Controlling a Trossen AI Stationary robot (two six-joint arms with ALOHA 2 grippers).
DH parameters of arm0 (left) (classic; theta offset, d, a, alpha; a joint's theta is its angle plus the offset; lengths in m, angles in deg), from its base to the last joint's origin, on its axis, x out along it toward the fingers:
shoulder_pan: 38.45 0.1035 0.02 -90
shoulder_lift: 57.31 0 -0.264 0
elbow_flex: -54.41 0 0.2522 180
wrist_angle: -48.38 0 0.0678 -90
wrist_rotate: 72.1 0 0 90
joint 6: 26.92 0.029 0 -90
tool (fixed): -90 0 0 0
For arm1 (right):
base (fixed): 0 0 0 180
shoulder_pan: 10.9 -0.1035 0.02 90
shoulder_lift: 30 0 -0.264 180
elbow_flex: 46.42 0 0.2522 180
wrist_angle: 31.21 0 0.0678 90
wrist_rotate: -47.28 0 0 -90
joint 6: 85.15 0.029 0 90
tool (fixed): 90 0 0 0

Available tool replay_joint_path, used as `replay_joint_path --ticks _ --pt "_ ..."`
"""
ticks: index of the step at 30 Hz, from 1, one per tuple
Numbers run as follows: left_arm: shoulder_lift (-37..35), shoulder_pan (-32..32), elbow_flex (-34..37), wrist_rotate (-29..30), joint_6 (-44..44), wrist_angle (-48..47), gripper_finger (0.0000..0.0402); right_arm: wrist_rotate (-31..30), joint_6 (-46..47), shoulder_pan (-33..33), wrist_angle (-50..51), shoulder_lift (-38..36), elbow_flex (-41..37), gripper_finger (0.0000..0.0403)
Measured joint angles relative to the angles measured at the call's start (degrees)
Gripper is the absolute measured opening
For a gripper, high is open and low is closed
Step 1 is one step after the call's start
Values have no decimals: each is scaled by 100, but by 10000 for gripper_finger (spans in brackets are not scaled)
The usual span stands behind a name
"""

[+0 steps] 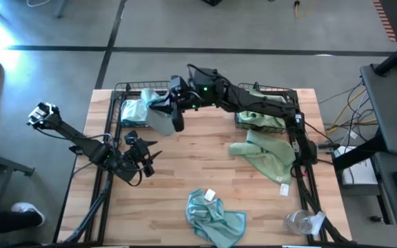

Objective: Sort microfiber towel by color & place in baskets
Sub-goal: Put the blue microfiber towel into the left wire basket

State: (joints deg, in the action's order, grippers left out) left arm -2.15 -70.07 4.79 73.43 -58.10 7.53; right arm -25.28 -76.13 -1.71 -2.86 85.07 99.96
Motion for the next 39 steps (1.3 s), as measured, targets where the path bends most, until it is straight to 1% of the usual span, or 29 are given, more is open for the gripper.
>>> replay_joint_path --ticks 7,10,16,20,25,29,34,39 --pt "0 0 0 -2 -29 1 178 -51 -110 -5 16 -22 137 9" --pt "0 0 0 -3 -103 0 178 -419 -119 6 42 -20 135 9" --pt "0 0 0 -20 -111 0 178 -1390 -416 8 12 -22 135 9" --pt "0 0 1 -20 -111 0 178 -1894 -526 9 6 -22 171 9" --pt "0 0 0 -20 -133 2 178 -2091 -648 8 -67 -32 236 9" --pt "0 0 1 -21 -208 1 178 -2108 -689 -15 -105 -120 236 9" --pt "0 0 2 -107 -265 2 178 -2112 -1119 -75 -131 -266 240 9" --pt "0 0 2 -107 -286 4 178 -2478 -1268 -25 24 -229 242 9"
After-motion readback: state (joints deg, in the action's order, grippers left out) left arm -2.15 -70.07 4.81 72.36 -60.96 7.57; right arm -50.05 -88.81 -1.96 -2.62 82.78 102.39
